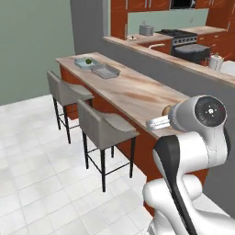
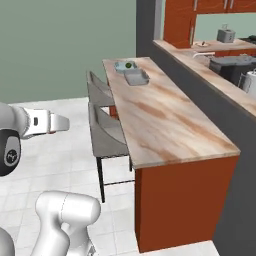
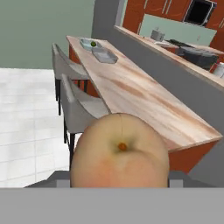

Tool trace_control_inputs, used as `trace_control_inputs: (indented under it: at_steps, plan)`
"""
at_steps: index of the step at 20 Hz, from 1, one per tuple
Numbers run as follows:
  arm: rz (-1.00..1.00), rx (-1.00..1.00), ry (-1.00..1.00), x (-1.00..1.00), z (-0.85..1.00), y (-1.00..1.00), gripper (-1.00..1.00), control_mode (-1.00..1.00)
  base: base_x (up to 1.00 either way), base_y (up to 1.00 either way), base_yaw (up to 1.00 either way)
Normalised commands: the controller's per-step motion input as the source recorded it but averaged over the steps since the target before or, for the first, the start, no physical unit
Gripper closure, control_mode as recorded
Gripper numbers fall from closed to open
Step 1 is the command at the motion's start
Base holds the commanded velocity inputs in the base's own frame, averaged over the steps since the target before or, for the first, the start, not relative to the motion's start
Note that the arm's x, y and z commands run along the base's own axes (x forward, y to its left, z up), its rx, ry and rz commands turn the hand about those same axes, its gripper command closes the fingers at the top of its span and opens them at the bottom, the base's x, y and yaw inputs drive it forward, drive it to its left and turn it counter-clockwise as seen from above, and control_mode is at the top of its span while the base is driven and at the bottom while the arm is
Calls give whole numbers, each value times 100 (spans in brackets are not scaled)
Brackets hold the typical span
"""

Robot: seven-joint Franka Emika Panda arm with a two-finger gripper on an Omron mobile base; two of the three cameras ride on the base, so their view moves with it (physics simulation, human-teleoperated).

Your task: Place the cold items (peach and lime) from the fridge in one tupperware on the dining counter. Place the warm items (kebab skewer and hot dog) in the stove area in another tupperware.

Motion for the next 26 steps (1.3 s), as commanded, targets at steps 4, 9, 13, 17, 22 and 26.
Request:
trace_control_inputs:
  at_steps: [4,9,13,17,22,26]
  plan:
    - [0,0,0,0,0,0,100,100,75,100,-31]
    - [0,0,0,0,0,0,100,100,74,100,-30]
    - [0,0,0,0,0,0,100,100,75,100,-30]
    - [0,0,0,0,0,0,100,100,78,100,-28]
    - [0,0,0,0,0,0,100,100,88,100,-24]
    - [0,0,0,0,0,0,100,100,88,100,-26]
